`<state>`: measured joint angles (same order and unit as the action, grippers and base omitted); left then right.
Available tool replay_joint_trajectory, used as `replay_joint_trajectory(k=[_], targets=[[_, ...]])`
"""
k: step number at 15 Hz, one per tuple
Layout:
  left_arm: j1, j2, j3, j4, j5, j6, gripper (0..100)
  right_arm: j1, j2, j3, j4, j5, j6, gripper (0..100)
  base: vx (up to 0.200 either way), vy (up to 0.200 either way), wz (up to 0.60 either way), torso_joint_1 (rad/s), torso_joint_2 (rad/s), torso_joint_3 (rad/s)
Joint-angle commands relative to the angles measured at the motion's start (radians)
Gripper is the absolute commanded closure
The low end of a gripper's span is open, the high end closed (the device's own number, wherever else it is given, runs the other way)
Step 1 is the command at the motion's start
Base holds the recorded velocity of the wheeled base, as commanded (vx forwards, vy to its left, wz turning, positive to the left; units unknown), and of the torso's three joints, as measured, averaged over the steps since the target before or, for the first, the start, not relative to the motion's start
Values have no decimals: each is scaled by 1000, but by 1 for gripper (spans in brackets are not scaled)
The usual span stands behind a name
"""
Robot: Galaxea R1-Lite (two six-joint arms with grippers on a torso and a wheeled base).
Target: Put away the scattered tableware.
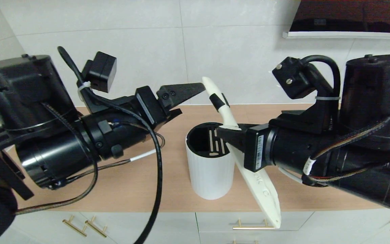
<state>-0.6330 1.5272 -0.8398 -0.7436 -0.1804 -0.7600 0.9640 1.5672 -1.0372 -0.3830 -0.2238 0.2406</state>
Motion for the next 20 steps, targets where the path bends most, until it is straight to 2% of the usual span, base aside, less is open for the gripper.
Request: replay_joint_trajectory(k=[1,4,11,12,20], targets=[[-44,53,21,-36,4,-4,0,22,54,-1,-4,-3,0,100,0,0,0,0,0,0],[-68,56,25,-46,6,-5,0,45,68,0,-17,-3,5,100,0,0,0,0,0,0],[-70,85,24,-48,22,-4,0,53,71,6,-33,-3,14,100,0,0,0,0,0,0],[-68,85,22,-48,25,-4,100,55,71,6,-33,-5,14,100,0,0,0,0,0,0],[-67,90,19,-48,30,-4,100,74,50,9,-33,-9,16,100,0,0,0,0,0,0]])
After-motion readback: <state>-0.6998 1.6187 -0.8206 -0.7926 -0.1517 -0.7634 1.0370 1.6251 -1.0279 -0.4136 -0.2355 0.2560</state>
